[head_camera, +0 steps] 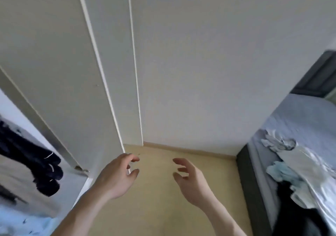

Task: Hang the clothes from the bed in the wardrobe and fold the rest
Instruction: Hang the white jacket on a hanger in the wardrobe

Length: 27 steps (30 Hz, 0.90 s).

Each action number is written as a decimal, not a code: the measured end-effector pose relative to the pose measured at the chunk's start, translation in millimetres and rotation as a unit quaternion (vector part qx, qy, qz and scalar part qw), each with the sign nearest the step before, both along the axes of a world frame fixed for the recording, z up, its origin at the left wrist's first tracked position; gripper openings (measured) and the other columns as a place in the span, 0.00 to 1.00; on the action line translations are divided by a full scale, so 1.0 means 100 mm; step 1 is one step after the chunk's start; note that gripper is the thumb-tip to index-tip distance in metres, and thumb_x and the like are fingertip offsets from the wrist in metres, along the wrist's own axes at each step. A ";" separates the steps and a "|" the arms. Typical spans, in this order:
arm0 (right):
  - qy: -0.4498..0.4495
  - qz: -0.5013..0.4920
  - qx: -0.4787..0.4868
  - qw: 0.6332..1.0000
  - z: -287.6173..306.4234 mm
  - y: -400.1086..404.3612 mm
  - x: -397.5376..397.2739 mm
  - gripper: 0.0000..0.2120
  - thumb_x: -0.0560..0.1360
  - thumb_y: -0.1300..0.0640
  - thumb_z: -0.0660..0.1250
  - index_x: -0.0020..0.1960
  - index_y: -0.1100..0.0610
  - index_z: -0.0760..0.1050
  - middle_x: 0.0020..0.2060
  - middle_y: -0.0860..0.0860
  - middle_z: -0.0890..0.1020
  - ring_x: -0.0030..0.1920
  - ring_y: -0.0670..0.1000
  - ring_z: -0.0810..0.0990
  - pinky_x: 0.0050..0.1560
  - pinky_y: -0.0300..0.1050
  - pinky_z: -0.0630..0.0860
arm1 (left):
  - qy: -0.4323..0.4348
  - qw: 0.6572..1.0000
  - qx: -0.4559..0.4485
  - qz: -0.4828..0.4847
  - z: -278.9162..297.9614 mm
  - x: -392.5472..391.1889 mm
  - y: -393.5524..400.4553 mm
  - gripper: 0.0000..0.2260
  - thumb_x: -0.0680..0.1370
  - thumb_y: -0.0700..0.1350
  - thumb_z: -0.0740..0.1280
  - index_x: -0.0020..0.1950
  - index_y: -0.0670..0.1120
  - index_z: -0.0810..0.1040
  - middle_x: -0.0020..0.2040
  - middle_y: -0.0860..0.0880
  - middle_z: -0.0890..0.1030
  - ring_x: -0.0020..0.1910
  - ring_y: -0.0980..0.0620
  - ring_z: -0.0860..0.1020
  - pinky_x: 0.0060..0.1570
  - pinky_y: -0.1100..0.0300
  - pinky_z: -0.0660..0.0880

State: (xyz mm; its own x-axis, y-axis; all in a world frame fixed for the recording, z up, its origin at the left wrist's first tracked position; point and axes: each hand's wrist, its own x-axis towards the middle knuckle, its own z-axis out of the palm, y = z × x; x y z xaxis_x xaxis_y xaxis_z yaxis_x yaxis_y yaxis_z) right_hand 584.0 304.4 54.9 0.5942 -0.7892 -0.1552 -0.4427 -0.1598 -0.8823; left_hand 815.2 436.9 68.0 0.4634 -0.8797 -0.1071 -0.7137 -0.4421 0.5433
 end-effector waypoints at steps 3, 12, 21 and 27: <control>0.011 -0.074 0.001 0.997 -0.02 -0.24 -1.04 0.18 0.79 0.57 0.68 0.63 0.37 0.76 0.61 0.32 0.78 0.59 0.35 0.78 0.58 0.37 0.78 | 0.008 0.998 0.011 -0.063 -0.03 -0.86 -0.50 0.12 0.80 0.56 0.67 0.63 0.63 0.74 0.56 0.66 0.74 0.51 0.66 0.76 0.47 0.68 0.70; 0.028 -0.254 0.048 0.966 -0.15 -0.69 -3.54 0.17 0.79 0.53 0.67 0.64 0.36 0.76 0.59 0.35 0.79 0.57 0.35 0.79 0.43 0.29 0.75 | 0.024 0.971 0.016 -0.236 -0.03 -3.16 -1.70 0.11 0.79 0.54 0.70 0.61 0.60 0.77 0.50 0.65 0.74 0.47 0.66 0.76 0.45 0.73 0.67; 0.033 -0.334 0.047 0.941 -0.38 -1.48 -4.74 0.15 0.78 0.52 0.68 0.63 0.37 0.76 0.60 0.36 0.80 0.58 0.34 0.79 0.50 0.29 0.76 | 0.025 0.950 0.055 -0.308 -0.34 -4.16 -3.03 0.09 0.80 0.57 0.68 0.59 0.64 0.74 0.53 0.66 0.73 0.52 0.66 0.75 0.46 0.66 0.72; 0.054 -0.347 0.051 0.935 -0.56 -2.34 -5.09 0.16 0.79 0.54 0.68 0.60 0.35 0.76 0.59 0.34 0.79 0.57 0.31 0.77 0.48 0.28 0.76 | 0.060 0.944 0.077 -0.315 -0.70 -4.47 -3.95 0.08 0.80 0.55 0.68 0.58 0.63 0.73 0.56 0.67 0.70 0.55 0.66 0.73 0.48 0.65 0.73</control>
State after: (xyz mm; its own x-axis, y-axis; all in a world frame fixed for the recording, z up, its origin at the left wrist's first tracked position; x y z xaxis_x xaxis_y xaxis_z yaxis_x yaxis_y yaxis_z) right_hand 74.9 70.3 -1.4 -0.0779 -0.9569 -0.2797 -0.4956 0.2806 -0.8220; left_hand 368.5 41.9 -1.9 -0.1711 -0.9463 -0.2743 -0.7988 -0.0297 0.6008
